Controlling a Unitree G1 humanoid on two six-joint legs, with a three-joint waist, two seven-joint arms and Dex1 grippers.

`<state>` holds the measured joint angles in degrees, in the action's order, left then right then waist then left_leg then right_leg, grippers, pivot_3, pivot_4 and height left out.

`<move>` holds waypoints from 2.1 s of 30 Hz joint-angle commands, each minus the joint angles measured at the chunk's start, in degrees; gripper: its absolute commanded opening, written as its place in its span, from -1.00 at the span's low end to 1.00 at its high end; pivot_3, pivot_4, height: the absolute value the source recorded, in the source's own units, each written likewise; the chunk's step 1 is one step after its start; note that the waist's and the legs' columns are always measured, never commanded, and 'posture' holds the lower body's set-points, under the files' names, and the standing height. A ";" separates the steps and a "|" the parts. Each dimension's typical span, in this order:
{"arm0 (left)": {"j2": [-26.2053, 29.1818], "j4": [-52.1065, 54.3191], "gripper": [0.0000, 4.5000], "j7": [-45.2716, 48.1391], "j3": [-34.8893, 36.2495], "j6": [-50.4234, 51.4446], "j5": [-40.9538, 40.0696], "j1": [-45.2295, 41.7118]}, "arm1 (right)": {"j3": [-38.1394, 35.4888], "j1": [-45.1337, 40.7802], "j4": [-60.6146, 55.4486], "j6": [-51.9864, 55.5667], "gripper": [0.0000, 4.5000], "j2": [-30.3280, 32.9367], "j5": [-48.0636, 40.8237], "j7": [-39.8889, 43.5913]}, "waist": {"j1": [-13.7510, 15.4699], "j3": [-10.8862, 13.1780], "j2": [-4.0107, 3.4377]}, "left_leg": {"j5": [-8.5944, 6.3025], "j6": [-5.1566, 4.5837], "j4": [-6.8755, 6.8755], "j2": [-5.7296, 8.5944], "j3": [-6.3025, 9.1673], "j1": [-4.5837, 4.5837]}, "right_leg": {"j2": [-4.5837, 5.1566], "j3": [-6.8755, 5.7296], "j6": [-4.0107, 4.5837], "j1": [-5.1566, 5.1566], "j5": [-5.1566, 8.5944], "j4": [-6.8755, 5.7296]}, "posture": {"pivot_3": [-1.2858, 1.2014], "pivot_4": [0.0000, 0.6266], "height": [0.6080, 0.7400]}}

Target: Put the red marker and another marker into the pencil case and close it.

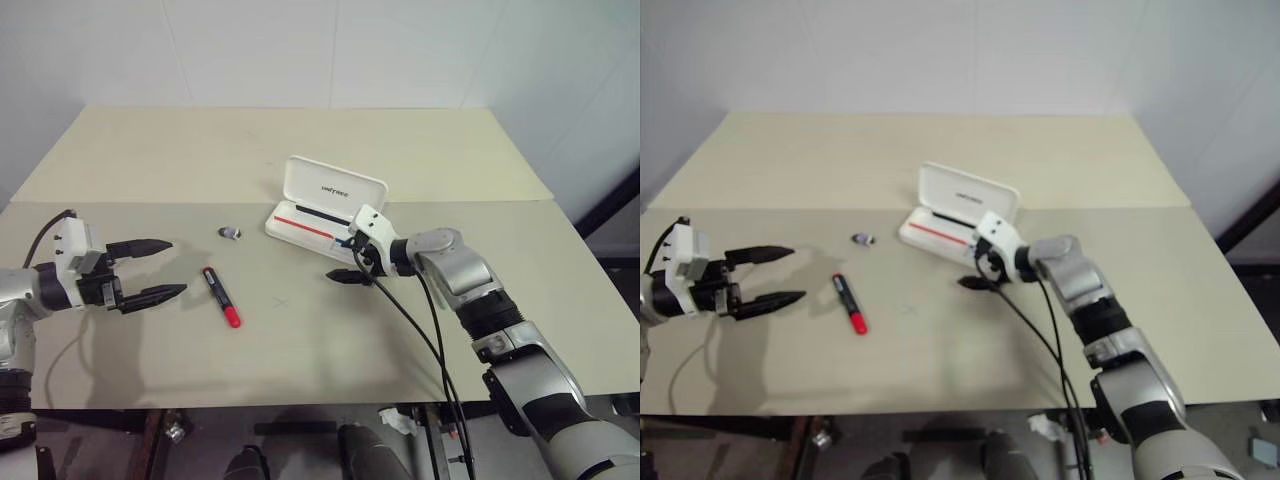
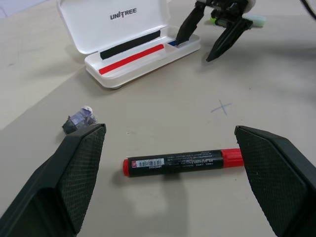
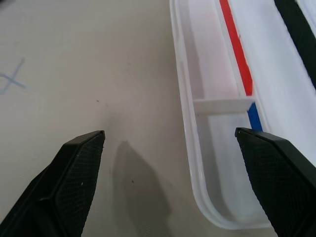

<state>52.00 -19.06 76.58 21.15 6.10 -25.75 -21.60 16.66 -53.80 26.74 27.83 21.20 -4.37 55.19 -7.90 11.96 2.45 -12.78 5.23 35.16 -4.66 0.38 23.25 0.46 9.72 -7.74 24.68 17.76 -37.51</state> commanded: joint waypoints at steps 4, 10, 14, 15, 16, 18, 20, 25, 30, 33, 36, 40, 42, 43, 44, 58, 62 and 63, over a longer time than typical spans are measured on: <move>1.19 3.76 1.00 -1.42 2.85 0.40 -2.17 2.22 | 1.21 -3.76 2.94 0.49 0.81 -1.54 2.94 -0.56 | -0.38 0.00 0.00 | 0.00 0.00 0.00 0.00 0.00 -0.01 | 0.00 0.00 0.00 0.01 0.00 0.00 | 0.03 -0.52 1.00; 1.31 5.96 1.00 -2.77 3.77 0.91 -2.92 3.94 | 1.23 -4.57 4.26 -0.18 -0.07 -2.45 4.64 -0.21 | -0.33 0.00 0.00 | -0.01 0.02 -0.01 0.00 0.00 0.01 | 0.00 0.00 0.00 0.02 0.00 0.02 | 0.03 -0.52 1.00; 1.42 6.83 1.00 -3.20 4.36 1.10 -3.17 4.81 | 0.62 -4.86 4.75 -1.47 -0.70 -2.79 5.26 -0.79 | -0.36 0.00 0.00 | -0.01 0.02 -0.03 0.00 0.00 0.01 | 0.00 0.00 0.01 0.03 0.01 0.03 | 0.03 -0.52 1.00; 1.41 6.84 1.00 -3.29 4.39 1.06 -3.10 4.85 | 0.46 -4.97 4.86 -1.93 -0.85 -2.77 5.40 -0.98 | -0.36 0.00 0.00 | -0.01 0.02 -0.03 0.00 0.00 0.01 | 0.00 0.00 0.01 0.03 0.01 0.02 | 0.03 -0.52 1.00; 1.39 6.85 1.00 -3.34 4.38 1.06 -3.07 4.86 | 0.17 -5.07 4.87 -2.28 -0.99 -2.75 5.35 -1.11 | -0.36 0.00 0.00 | -0.01 0.02 -0.03 0.00 0.00 0.01 | 0.00 0.00 0.01 0.03 0.01 0.02 | 0.03 -0.52 1.00; 1.16 7.11 1.00 -3.57 4.24 1.12 -3.15 4.87 | -0.75 -5.24 4.25 -2.57 -0.99 -2.61 4.78 -1.13 | -0.36 0.00 0.00 | -0.01 0.02 -0.03 0.00 0.00 0.01 | 0.00 0.00 0.01 0.02 0.01 0.02 | 0.03 -0.52 1.00; 0.84 7.41 1.00 -3.82 4.00 1.19 -3.23 4.89 | -1.74 -5.13 2.56 -2.26 -0.99 -2.18 3.81 -0.60 | -0.35 0.00 0.00 | -0.01 0.02 -0.03 0.00 0.00 0.01 | 0.00 0.00 0.01 0.03 0.01 0.02 | 0.03 -0.52 1.00; 0.21 6.43 1.00 -3.71 3.34 0.67 -3.18 4.41 | -5.59 -2.96 -5.36 -4.61 -0.99 -0.60 -0.42 1.14 | -0.28 0.00 0.00 | -0.02 0.02 -0.09 0.00 0.00 0.04 | 0.00 0.00 0.01 0.07 0.01 0.04 | 0.03 -0.52 1.00; -0.31 6.30 1.00 -3.68 2.96 0.78 -3.41 3.97 | -7.93 0.68 -15.30 -4.49 -0.99 1.94 -3.60 2.94 | -0.16 0.00 0.00 | -0.04 0.04 -0.11 0.00 0.00 0.03 | 0.00 0.00 0.00 0.06 0.02 0.06 | 0.03 -0.52 1.00; -0.74 6.27 1.00 -3.47 2.66 0.82 -3.58 3.84 | -6.53 4.38 -23.12 -0.40 -0.99 6.39 -5.47 6.93 | 0.16 0.00 0.00 | -0.05 0.05 -0.11 0.00 0.00 0.04 | 0.01 0.00 -0.01 0.05 0.03 0.09 | 0.03 -0.52 1.00; -1.05 6.06 1.00 -3.42 2.43 0.61 -3.43 3.79 | -4.80 7.22 -28.15 2.34 -0.99 10.26 -6.55 10.23 | 0.23 0.00 0.00 | -0.06 0.07 -0.08 0.01 0.00 0.04 | 0.02 0.00 -0.02 0.02 0.06 0.11 | 0.03 -0.52 1.00; -2.35 5.55 1.00 -2.75 1.99 -0.07 -3.73 3.17 | -2.25 10.65 -34.52 4.31 -0.99 15.54 -6.62 13.73 | -0.06 0.00 0.00 | -0.06 0.06 -0.06 0.00 0.00 0.01 | 0.01 0.00 0.02 0.02 0.08 0.09 | 0.03 -0.52 1.00; -2.75 5.39 1.00 -2.19 1.80 0.09 -4.15 3.00 | 0.94 11.54 -33.29 1.13 -0.99 17.75 -2.65 13.93 | -0.20 0.00 0.00 | -0.06 0.06 -0.05 0.00 -0.02 0.00 | 0.01 0.01 0.02 0.03 0.08 0.08 | 0.03 -0.52 1.00; -2.87 5.44 1.00 -1.85 1.82 0.08 -4.40 3.11 | 2.31 12.15 -32.52 -1.29 -0.99 18.68 -0.81 13.90 | -0.18 0.00 0.00 | -0.06 0.06 -0.04 0.00 -0.02 -0.01 | 0.01 0.01 0.03 0.03 0.08 0.09 | 0.03 -0.52 1.00; -2.95 5.48 1.00 -1.70 1.93 0.06 -4.54 3.26 | 2.95 12.63 -32.01 -2.34 -0.99 19.04 -0.23 13.96 | -0.10 0.00 0.01 | -0.05 0.06 -0.03 0.00 -0.02 -0.02 | 0.01 0.01 0.03 0.03 0.09 0.09 | 0.03 -0.52 1.00; -2.51 7.44 1.00 -1.45 4.91 -0.02 -5.99 8.29 | 5.22 18.62 -37.87 -2.90 -0.99 19.33 -1.55 17.43 | 0.07 0.00 0.03 | -0.07 0.05 -0.03 0.00 -0.02 -0.01 | 0.03 0.01 0.04 0.01 0.14 0.09 | 0.03 -0.52 1.00; -2.26 7.85 1.00 -1.87 5.37 0.16 -6.22 9.13 | 6.87 19.63 -36.28 -7.57 -0.99 20.61 0.99 18.64 | 0.13 0.00 0.03 | -0.07 0.05 -0.02 0.00 -0.02 -0.03 | 0.02 0.01 0.06 0.01 0.15 0.09 | 0.03 -0.52 1.00; -2.25 7.99 1.00 -1.91 5.43 0.22 -6.31 9.29 | 7.09 19.51 -35.36 -8.46 -0.99 20.39 1.63 18.37 | 0.12 0.00 0.03 | -0.07 0.05 -0.02 0.00 -0.02 -0.03 | 0.02 0.01 0.06 0.01 0.15 0.09 | 0.03 -0.52 1.00</move>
<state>48.87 -13.48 74.95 24.49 6.36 -30.16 -12.64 23.13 -34.39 -8.57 21.71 41.05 -3.33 72.85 -7.78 11.96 2.49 -12.85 5.28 35.13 -4.66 0.36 23.23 0.48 9.73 -7.69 24.69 17.91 -37.41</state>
